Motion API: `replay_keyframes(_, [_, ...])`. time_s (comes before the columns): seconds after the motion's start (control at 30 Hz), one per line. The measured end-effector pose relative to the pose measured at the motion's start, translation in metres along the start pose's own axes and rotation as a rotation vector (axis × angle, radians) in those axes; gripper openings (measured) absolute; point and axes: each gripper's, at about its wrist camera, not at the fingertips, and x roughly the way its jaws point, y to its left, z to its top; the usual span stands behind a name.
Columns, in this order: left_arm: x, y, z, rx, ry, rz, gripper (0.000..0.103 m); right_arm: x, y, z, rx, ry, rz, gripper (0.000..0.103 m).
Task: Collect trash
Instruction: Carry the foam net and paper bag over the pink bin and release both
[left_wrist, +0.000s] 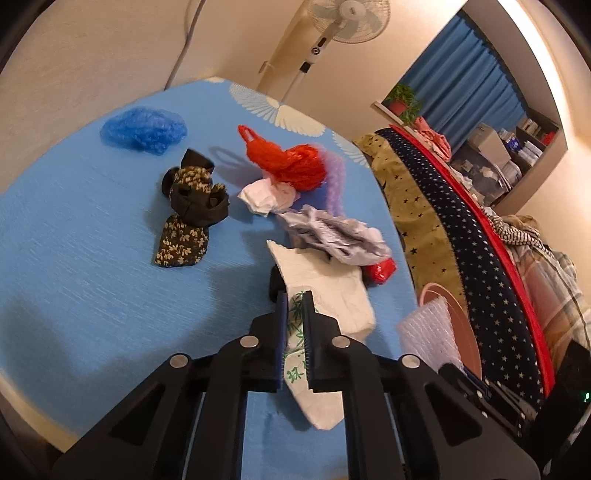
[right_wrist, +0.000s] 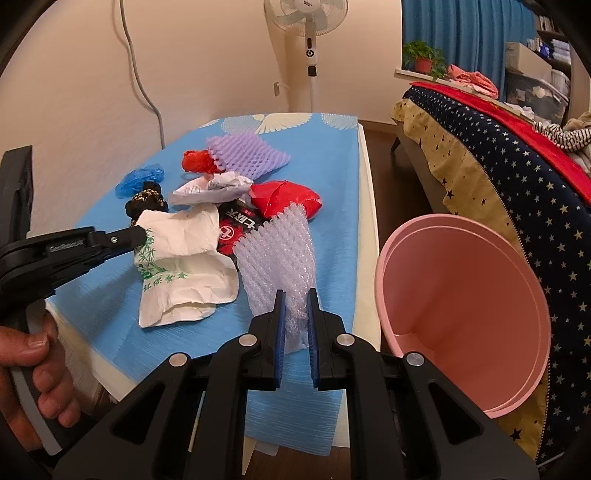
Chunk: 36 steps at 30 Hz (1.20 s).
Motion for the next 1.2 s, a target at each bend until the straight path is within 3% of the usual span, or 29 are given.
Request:
replay_keyframes(0.8, [-0.086, -0.045, 0.004, 0.277, -0.176, 0.132, 0.001, -0.061, -0.017, 0.017, 0.011, -0.126, -0.09, 0.011])
replay_keyframes(1.2, [-0.098, -0.072, 0.003, 0.322, -0.216, 0.09, 0.001, -0.075, -0.035, 0.02, 0.069, -0.151, -0.153, 0.011])
